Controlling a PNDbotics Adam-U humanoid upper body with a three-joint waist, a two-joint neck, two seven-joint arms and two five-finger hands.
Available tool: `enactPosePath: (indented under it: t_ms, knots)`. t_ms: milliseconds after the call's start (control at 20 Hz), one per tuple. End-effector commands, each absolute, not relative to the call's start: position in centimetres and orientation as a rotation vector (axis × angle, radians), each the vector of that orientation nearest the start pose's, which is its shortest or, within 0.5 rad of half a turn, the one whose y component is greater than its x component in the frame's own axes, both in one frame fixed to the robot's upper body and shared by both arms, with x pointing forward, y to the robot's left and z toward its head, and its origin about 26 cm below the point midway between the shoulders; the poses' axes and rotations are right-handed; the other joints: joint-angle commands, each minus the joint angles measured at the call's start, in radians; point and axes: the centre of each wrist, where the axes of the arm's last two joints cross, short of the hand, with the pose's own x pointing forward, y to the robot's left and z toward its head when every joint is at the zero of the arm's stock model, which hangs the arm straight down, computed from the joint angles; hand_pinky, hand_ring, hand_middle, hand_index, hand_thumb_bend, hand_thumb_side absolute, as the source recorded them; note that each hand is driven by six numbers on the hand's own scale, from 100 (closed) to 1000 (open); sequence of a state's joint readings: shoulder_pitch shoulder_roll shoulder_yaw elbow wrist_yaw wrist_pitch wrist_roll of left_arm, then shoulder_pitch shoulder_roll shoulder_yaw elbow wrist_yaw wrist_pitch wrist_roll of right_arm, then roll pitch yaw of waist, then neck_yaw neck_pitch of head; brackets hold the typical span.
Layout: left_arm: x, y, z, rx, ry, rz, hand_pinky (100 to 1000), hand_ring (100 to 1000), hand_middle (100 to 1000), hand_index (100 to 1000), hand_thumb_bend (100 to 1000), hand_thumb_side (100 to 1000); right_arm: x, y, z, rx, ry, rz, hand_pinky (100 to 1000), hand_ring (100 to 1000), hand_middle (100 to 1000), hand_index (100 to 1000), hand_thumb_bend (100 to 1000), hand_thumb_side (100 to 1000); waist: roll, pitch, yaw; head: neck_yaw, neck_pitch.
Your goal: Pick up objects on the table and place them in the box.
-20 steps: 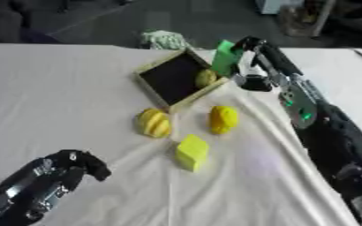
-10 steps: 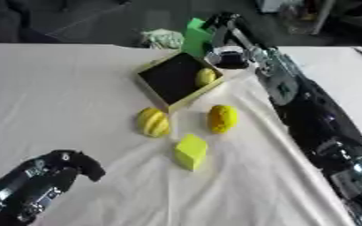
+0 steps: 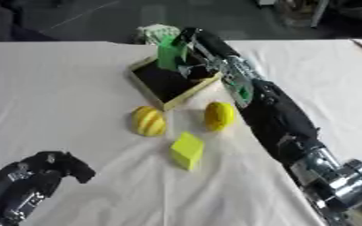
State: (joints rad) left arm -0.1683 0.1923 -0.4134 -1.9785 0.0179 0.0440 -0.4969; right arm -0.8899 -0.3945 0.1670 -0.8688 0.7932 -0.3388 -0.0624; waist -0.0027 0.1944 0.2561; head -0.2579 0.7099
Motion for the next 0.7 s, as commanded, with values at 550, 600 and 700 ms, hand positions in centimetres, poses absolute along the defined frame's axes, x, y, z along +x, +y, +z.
enactPosePath:
  t_ms: [550, 600, 700]
  knots:
    - [26.3, 14.3, 13.8, -0.676, -1.881, -1.05, 719, 704, 541, 736, 100, 696, 48.3, -25.0, 14.2, -1.048, -1.743, 1.314, 595, 578, 324, 413, 100, 126, -0.005, -0.007, 0.024, -0.034, -0.027]
    - [26.3, 14.2, 13.8, -0.678, -1.88, -1.051, 719, 704, 541, 736, 100, 696, 48.3, -24.7, 14.1, -1.066, -1.73, 1.328, 596, 578, 325, 414, 100, 127, -0.005, -0.007, 0.025, -0.035, -0.027]
    - [26.3, 14.2, 13.8, -0.68, -1.879, -1.051, 719, 704, 541, 736, 100, 697, 48.3, -24.2, 14.0, -1.106, -1.72, 1.354, 609, 593, 344, 442, 100, 187, -0.006, -0.007, 0.026, -0.036, -0.029]
